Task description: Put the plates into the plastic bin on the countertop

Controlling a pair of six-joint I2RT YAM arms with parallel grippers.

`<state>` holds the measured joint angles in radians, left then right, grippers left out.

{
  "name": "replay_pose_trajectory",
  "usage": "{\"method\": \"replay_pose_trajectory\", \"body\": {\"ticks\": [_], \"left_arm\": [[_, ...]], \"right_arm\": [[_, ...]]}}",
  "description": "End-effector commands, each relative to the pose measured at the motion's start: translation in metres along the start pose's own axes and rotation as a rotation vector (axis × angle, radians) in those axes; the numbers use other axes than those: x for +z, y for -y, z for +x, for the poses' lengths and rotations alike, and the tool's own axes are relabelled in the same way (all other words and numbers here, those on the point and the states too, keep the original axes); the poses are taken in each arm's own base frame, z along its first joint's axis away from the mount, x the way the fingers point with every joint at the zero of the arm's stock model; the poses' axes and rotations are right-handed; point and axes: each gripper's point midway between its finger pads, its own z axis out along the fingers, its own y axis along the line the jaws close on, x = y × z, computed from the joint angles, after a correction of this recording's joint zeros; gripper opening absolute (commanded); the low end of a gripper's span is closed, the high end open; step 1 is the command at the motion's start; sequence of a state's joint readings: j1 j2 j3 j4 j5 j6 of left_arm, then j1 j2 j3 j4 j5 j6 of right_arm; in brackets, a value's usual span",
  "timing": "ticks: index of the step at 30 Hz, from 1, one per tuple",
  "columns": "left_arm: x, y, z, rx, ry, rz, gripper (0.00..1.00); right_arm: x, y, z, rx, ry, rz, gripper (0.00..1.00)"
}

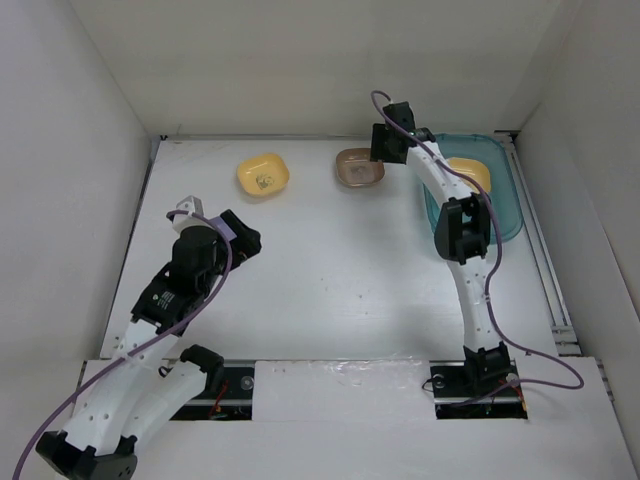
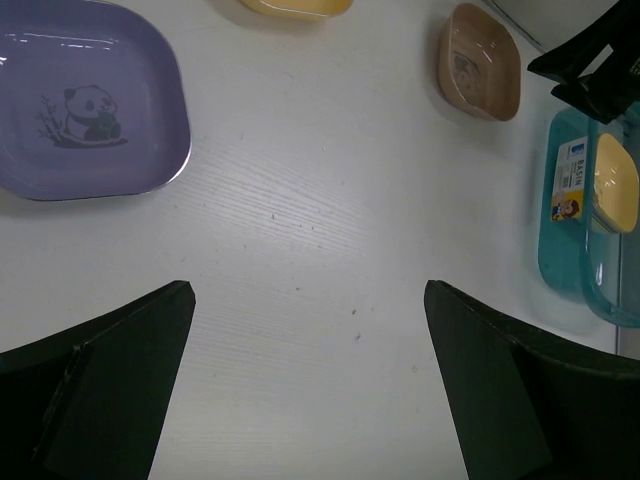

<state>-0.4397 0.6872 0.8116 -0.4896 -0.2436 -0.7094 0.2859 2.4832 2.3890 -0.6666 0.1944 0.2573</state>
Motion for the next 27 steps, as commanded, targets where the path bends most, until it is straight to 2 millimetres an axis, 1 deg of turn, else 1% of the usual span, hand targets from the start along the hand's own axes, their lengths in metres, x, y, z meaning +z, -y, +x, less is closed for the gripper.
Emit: {"method": "replay_pose_trajectory", "body": {"ticks": [1, 3, 4, 6, 7, 8, 10, 11, 12, 13, 14, 15, 16, 17, 18, 19, 20, 21, 22, 23, 24, 25, 26, 27], "left_arm": [[0.004, 0.003, -0.004, -0.011, 0.015, -0.007, 1.0], [0.005, 0.001, -0.005, -0.011, 0.021, -0.014, 1.0], [0.005, 0.001, -0.005, -0.011, 0.021, -0.014, 1.0], [0.005, 0.001, -0.005, -0.011, 0.021, -0.014, 1.0], [0.005, 0.001, -0.005, -0.011, 0.021, -0.014, 1.0], [0.005, -0.001, -0.005, -0.018, 0.022, -0.028, 1.0], [0.005, -0.001, -0.005, -0.018, 0.022, -0.028, 1.0], [0.005, -0.001, -0.005, -0.018, 0.022, -0.028, 1.0], [0.006, -0.002, -0.003, -0.015, 0.016, -0.034, 1.0], [0.006, -0.002, -0.003, -0.015, 0.016, -0.034, 1.0], [0.006, -0.002, -0.003, -0.015, 0.016, -0.034, 1.0], [0.006, -0.002, -0.003, -0.015, 0.016, -0.034, 1.0], [0.006, -0.002, -0.003, -0.015, 0.016, -0.034, 1.0], [0.006, -0.002, -0.003, -0.015, 0.016, -0.034, 1.0], [0.006, -0.002, -0.003, -0.015, 0.016, -0.034, 1.0], [0.006, -0.002, -0.003, -0.015, 0.016, -0.034, 1.0], [0.006, -0.002, -0.003, -0.015, 0.016, -0.034, 1.0], [0.006, -0.002, -0.003, -0.015, 0.016, -0.034, 1.0], [0.006, -0.002, -0.003, -0.015, 0.016, -0.034, 1.0], [0.006, -0.002, -0.003, -0.015, 0.016, -0.034, 1.0], [0.006, -0.002, -0.003, -0.015, 0.016, -0.034, 1.0], [0.006, -0.002, -0.003, -0.015, 0.016, -0.034, 1.0], [0.006, -0.002, -0.003, -0.015, 0.016, -0.034, 1.0], [0.006, 0.0, -0.002, -0.015, 0.009, -0.026, 1.0]], "right_arm": [[0.008, 0.002, 0.013, -0.012, -0.057, -0.004, 0.68], [0.01, 0.002, 0.017, -0.014, -0.068, -0.01, 0.63], [0.012, 0.008, 0.02, -0.009, -0.078, -0.001, 0.63], [0.016, 0.005, 0.029, -0.002, -0.101, -0.018, 0.61], [0.018, 0.011, 0.027, 0.007, -0.103, -0.018, 0.61], [0.017, 0.01, 0.03, 0.006, -0.114, -0.024, 0.57], [0.016, 0.009, 0.032, 0.005, -0.126, -0.031, 0.25], [0.019, 0.009, 0.043, 0.003, -0.152, -0.035, 0.06], [0.009, 0.009, 0.035, 0.005, -0.139, -0.038, 0.0], [0.003, 0.001, 0.028, 0.001, -0.112, -0.053, 0.0], [-0.002, 0.0, 0.031, 0.001, -0.121, -0.068, 0.0], [-0.024, -0.004, 0.009, 0.009, -0.07, -0.094, 0.0], [-0.035, -0.007, -0.003, 0.014, -0.033, -0.114, 0.0], [-0.046, -0.01, -0.012, 0.031, -0.014, -0.132, 0.0], [-0.057, -0.009, -0.015, 0.041, -0.007, -0.135, 0.0], [-0.083, -0.004, -0.041, 0.072, 0.053, -0.152, 0.0], [-0.096, 0.002, -0.051, 0.081, 0.084, -0.154, 0.0], [-0.102, 0.015, -0.053, 0.107, 0.086, -0.138, 0.0], [-0.129, 0.021, -0.07, 0.118, 0.134, -0.143, 0.0], [-0.14, 0.028, -0.075, 0.126, 0.149, -0.139, 0.0], [-0.15, 0.045, -0.081, 0.152, 0.173, -0.099, 0.0], [-0.153, 0.057, -0.076, 0.159, 0.168, -0.063, 0.0], [-0.174, 0.069, -0.085, 0.173, 0.209, -0.035, 0.0], [-0.18, 0.083, -0.085, 0.193, 0.219, 0.006, 0.0]]}}
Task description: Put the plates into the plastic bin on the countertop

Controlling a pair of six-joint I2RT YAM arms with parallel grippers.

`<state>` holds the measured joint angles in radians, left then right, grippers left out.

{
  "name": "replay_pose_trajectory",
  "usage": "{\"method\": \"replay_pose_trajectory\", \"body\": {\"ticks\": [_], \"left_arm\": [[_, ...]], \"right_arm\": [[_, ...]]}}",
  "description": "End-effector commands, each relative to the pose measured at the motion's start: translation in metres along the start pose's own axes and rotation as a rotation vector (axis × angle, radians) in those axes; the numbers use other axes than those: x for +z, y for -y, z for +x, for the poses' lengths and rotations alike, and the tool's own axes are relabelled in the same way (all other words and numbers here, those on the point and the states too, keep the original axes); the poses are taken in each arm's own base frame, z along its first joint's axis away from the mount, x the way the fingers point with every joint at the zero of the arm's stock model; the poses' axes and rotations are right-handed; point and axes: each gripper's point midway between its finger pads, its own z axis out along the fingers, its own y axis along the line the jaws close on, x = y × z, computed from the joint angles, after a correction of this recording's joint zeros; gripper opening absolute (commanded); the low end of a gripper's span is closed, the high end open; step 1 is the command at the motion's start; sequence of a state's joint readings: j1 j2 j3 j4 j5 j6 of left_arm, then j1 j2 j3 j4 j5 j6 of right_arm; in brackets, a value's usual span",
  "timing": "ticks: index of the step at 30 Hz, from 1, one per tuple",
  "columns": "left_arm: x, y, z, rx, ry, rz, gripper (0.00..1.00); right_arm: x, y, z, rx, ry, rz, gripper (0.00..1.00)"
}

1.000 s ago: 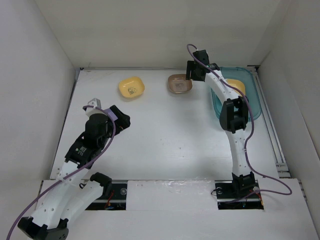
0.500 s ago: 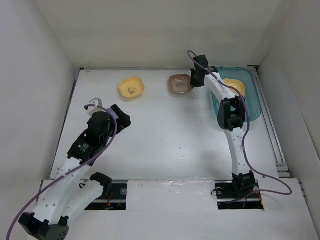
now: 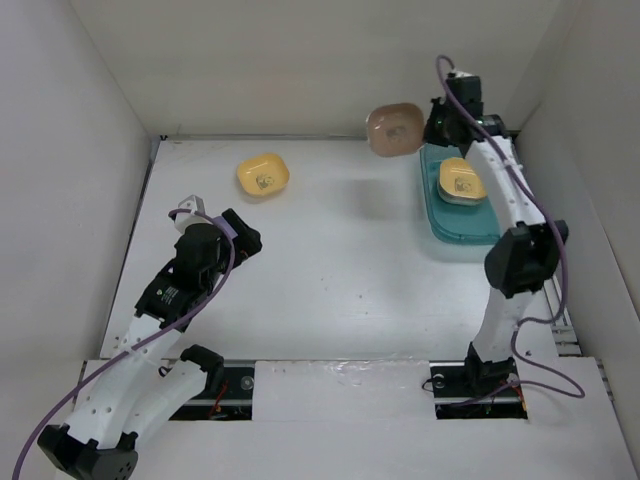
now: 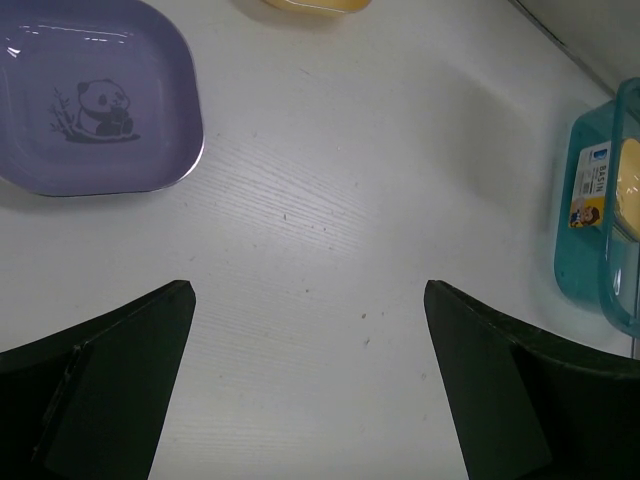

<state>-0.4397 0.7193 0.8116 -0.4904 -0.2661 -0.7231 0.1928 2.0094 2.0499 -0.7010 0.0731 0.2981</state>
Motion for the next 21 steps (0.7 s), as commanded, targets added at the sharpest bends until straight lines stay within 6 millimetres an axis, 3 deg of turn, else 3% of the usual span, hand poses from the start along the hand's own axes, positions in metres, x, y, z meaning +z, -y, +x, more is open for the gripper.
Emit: {"method": "replay_pose_trajectory", "body": {"ticks": [1, 3, 4, 5, 7, 9, 11, 17, 21], "left_arm": [[-0.001, 0.004, -0.004, -0.001, 0.015, 0.012, 1.0], [-0.001, 0.004, -0.004, 0.0, 0.015, 0.012, 1.0], [-0.001, 0.005, -0.003, 0.0, 0.006, 0.02, 1.0], [-0.001, 0.005, -0.003, 0.009, 0.006, 0.02, 1.0], [-0.003, 0.006, -0.008, 0.005, 0.021, 0.02, 1.0], [-0.009, 0.008, -0.012, -0.003, 0.041, 0.039, 1.0], [-0.011, 0.008, -0.014, -0.007, 0.048, 0.047, 1.0], [-0.019, 0.002, -0.021, -0.036, 0.091, 0.028, 1.0], [-0.021, 0.004, -0.025, -0.043, 0.105, 0.043, 1.0]], "right_arm": [[-0.038, 0.052, -0.038, 0.089, 0.136, 0.113, 0.0], [-0.049, 0.079, -0.035, 0.131, 0.134, 0.164, 0.0], [-0.052, 0.11, -0.033, 0.171, 0.135, 0.24, 0.0], [-0.049, 0.124, -0.016, 0.195, 0.097, 0.27, 0.0], [-0.052, 0.131, -0.021, 0.219, 0.141, 0.222, 0.0], [-0.045, 0.154, -0.003, 0.244, 0.117, 0.249, 0.0], [-0.044, 0.168, -0.003, 0.258, 0.124, 0.276, 0.0], [-0.009, 0.192, 0.015, 0.272, 0.057, 0.307, 0.0], [0.007, 0.192, 0.02, 0.273, 0.025, 0.296, 0.0]]}}
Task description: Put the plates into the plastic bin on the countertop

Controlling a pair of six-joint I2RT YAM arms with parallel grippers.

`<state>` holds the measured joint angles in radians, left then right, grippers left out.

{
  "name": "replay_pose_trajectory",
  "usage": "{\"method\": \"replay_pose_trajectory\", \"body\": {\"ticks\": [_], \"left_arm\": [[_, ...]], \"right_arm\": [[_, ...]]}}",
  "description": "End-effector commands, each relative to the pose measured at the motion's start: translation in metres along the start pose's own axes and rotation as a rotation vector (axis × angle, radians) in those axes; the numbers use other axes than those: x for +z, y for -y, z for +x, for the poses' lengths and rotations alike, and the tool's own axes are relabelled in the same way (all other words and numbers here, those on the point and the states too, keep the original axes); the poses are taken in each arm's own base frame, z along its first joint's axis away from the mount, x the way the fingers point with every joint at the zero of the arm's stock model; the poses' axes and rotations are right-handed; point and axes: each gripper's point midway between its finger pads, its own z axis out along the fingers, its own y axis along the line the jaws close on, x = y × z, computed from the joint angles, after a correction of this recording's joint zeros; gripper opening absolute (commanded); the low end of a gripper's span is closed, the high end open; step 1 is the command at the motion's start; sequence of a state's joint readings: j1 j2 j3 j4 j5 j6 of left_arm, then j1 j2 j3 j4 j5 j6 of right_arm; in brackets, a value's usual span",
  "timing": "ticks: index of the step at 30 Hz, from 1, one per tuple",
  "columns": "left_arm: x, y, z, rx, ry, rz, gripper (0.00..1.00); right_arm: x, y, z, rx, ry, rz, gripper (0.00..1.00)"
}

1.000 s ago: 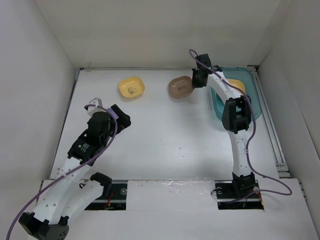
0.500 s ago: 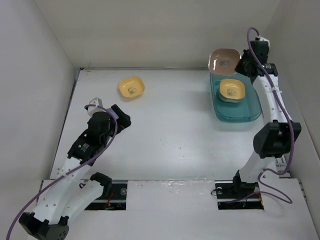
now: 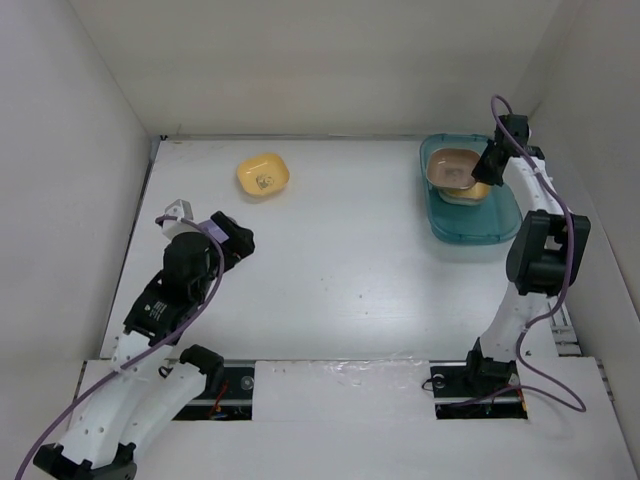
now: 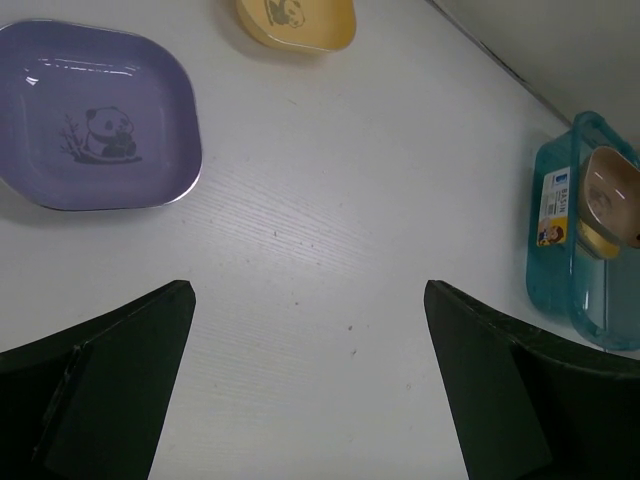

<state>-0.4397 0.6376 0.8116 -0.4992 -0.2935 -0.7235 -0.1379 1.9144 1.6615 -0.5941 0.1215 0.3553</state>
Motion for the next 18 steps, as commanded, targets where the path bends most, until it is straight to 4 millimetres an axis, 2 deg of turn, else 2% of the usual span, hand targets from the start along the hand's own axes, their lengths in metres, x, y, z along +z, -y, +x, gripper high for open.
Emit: {"method": "replay_pose_trajectory", "body": {"ticks": [1, 3, 7, 13, 17, 18], "left_arm": [[-0.003, 0.006, -0.008, -0.016, 0.024, 0.014, 1.0], [0.0, 0.005, -0.006, -0.011, 0.014, 0.005, 1.0], [0.004, 0.005, -0.002, 0.005, -0.005, -0.002, 1.0], [0.006, 0.004, 0.0, 0.008, -0.011, -0.008, 1.0], [0.008, 0.002, 0.001, 0.011, -0.012, -0.022, 1.0], [0.008, 0.002, 0.001, 0.011, -0.012, -0.022, 1.0]], "right_arm": [[-0.009, -0.013, -0.042, 0.027, 0.114, -0.05, 0.0], [0.001, -0.005, -0.038, 0.021, 0.094, -0.025, 0.0], [-0.004, 0.005, -0.043, 0.028, 0.113, -0.016, 0.0], [-0.012, 0.004, -0.052, 0.036, 0.124, -0.037, 0.0], [-0.004, 0.013, -0.046, 0.027, 0.092, -0.003, 0.01], [-0.004, 0.014, -0.046, 0.027, 0.092, -0.003, 0.17]]}}
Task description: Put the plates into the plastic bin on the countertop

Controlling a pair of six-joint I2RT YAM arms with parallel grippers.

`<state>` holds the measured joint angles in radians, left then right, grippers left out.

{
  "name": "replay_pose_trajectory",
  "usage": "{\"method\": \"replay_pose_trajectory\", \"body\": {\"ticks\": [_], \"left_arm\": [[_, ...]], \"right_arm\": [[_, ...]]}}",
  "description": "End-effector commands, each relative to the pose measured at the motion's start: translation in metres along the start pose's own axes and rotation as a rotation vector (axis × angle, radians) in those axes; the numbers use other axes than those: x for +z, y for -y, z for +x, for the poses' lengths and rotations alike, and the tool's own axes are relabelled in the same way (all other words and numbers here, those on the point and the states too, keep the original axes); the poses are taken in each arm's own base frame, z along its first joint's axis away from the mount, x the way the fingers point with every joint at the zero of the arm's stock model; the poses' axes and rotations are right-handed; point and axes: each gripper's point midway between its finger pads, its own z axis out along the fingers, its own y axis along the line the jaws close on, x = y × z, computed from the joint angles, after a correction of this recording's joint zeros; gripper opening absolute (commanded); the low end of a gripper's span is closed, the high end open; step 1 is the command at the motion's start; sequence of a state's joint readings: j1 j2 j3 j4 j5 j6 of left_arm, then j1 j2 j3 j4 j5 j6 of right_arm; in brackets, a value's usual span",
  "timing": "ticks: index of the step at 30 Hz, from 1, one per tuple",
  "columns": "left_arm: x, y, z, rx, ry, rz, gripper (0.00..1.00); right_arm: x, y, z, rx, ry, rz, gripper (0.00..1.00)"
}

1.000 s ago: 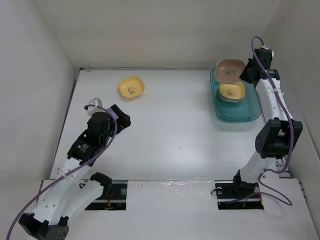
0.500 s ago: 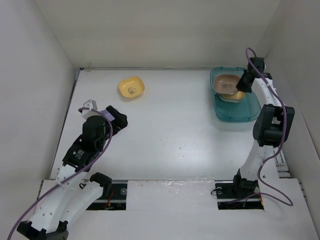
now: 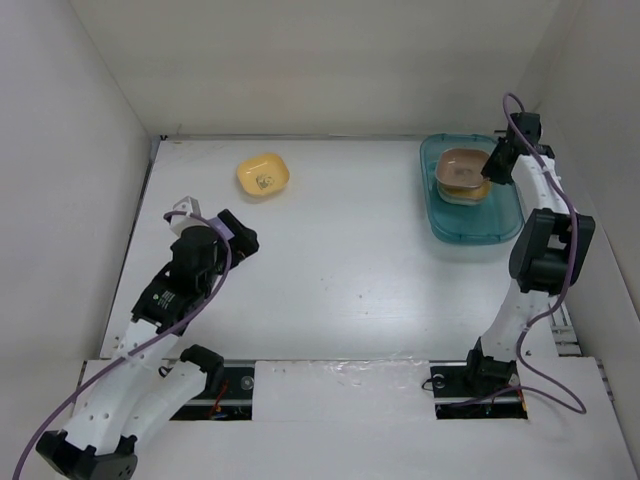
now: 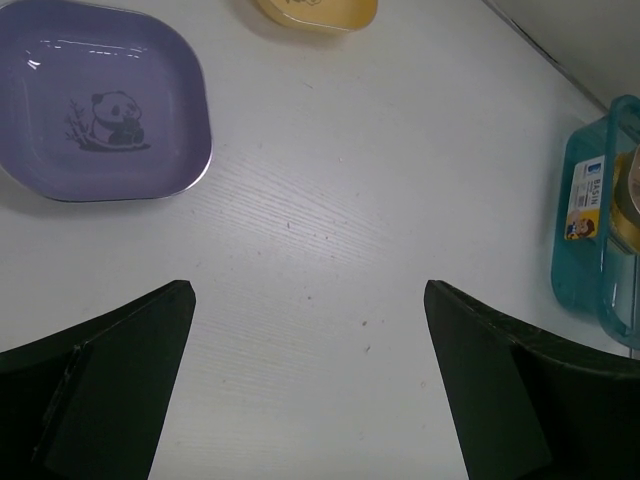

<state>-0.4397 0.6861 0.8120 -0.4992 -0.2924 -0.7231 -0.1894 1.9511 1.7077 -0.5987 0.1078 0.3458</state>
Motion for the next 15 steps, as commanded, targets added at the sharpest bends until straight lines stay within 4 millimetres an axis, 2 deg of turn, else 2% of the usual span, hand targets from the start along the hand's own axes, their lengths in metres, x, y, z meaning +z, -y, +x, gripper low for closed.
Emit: {"method": "replay_pose_trajectory", "body": {"ticks": [1, 3, 4, 5, 6, 7, 9, 10, 11, 12, 13, 14, 15], "left_arm": [[0.001, 0.004, -0.006, -0.002, 0.014, 0.002, 1.0], [0.001, 0.002, -0.005, -0.017, 0.015, -0.011, 1.0], [0.002, -0.001, -0.006, -0.012, 0.017, -0.033, 1.0], [0.004, -0.004, -0.004, -0.017, 0.009, -0.055, 1.0], [0.004, -0.005, -0.005, -0.028, 0.018, -0.063, 1.0], [0.007, -0.013, -0.005, -0.029, 0.024, -0.107, 1.0], [0.008, -0.018, -0.006, -0.065, 0.034, -0.15, 1.0], [0.011, -0.021, -0.007, -0.074, 0.047, -0.177, 1.0], [0.014, -0.025, -0.009, -0.087, 0.056, -0.199, 1.0], [0.016, -0.032, -0.012, -0.126, 0.073, -0.228, 1.0], [0.02, -0.036, -0.012, -0.141, 0.074, -0.25, 1.0], [0.022, -0.046, -0.015, -0.155, 0.096, -0.297, 1.0], [0.027, -0.056, -0.018, -0.175, 0.109, -0.346, 1.0]], "right_arm": [[-0.013, -0.008, -0.031, -0.002, 0.079, -0.034, 0.3], [-0.023, -0.015, -0.037, 0.001, 0.115, -0.08, 0.58], [-0.028, -0.023, -0.032, -0.007, 0.117, -0.11, 0.7], [-0.051, -0.033, -0.043, -0.013, 0.171, -0.143, 0.99], [-0.065, -0.048, -0.052, -0.022, 0.228, -0.184, 0.99], [-0.08, -0.076, -0.045, -0.06, 0.26, -0.206, 0.99], [-0.114, -0.105, -0.04, -0.109, 0.306, -0.215, 0.99], [-0.126, -0.126, -0.031, -0.135, 0.308, -0.258, 0.99], [-0.146, -0.167, -0.006, -0.194, 0.293, -0.362, 0.99], [-0.18, -0.207, 0.018, -0.246, 0.296, -0.495, 0.99], [-0.185, -0.207, 0.016, -0.24, 0.314, -0.507, 0.99], [-0.198, -0.23, 0.053, -0.298, 0.278, -0.571, 0.99], [-0.21, -0.239, 0.068, -0.32, 0.273, -0.607, 0.99]]}}
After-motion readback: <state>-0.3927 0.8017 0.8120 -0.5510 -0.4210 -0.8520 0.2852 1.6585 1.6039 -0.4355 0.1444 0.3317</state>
